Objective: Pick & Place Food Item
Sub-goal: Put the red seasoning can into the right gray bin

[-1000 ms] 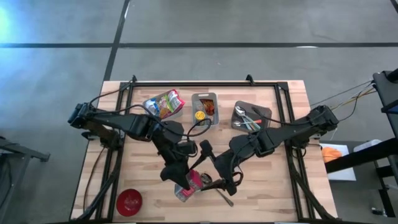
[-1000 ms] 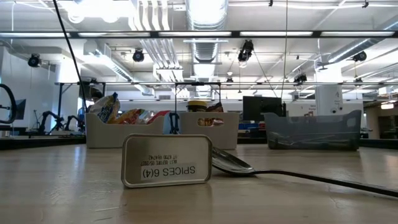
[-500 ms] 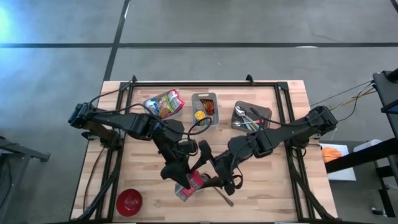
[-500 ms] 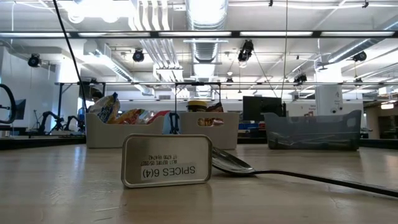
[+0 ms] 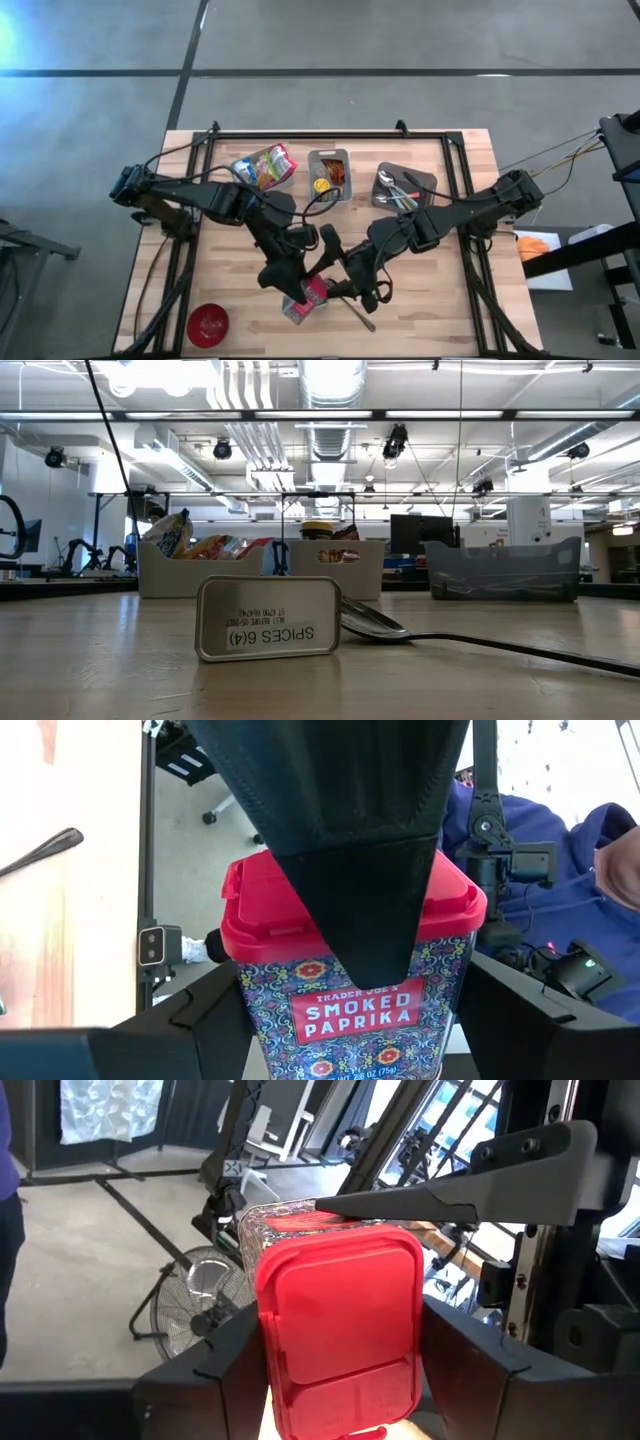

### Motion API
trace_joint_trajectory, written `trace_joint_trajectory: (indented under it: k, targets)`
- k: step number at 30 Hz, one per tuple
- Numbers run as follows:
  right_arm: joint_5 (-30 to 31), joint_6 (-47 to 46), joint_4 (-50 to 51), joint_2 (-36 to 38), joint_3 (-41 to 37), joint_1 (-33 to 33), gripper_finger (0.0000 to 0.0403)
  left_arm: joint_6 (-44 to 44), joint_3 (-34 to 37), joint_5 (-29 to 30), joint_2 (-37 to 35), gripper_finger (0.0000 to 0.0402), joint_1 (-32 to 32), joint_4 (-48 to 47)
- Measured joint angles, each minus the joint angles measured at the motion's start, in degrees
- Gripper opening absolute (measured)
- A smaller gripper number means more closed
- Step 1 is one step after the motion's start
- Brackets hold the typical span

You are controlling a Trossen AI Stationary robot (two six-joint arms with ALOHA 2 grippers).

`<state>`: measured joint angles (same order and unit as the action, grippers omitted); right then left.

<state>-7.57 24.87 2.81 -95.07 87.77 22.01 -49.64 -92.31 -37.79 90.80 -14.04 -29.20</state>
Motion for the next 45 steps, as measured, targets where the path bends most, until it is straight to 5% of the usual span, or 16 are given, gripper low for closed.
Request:
trace_joint_trajectory:
  k: [2,7,17,22,27,34,45]
  targets:
    - [0.0,-0.1,0.0,0.0,0.0,0.1,0.0207,-0.3,0.0,0.0,0.0,0.0286,0.0,0.0]
    - [-0.9,-2.5,0.9,-0.2,0.0,0.4,0.0207,-1.8,0.0,0.5,-0.5,0.0381,0.1,0.0]
    - [0.3,-9.3,3.4,-0.2,0.0,0.4,0.0205,-4.2,0.0,2.4,-5.1,0.0285,2.3,-2.9]
    - [7.1,-15.4,6.6,0.8,0.0,-0.1,0.0205,-6.3,0.0,10.3,-10.7,0.0261,3.7,-10.1]
    - [16.6,-20.7,12.9,3.5,0.0,-3.2,0.0205,-5.7,0.0,24.2,-17.3,0.0239,3.7,-17.5]
    - [18.7,-25.8,25.9,5.1,3.3,-13.5,0.0205,-4.1,0.0,40.0,-22.3,0.0216,3.8,-26.7]
    - [14.0,-18.9,37.5,2.2,12.0,-36.3,0.0205,2.9,0.0,44.3,-22.7,0.0212,3.8,-32.1]
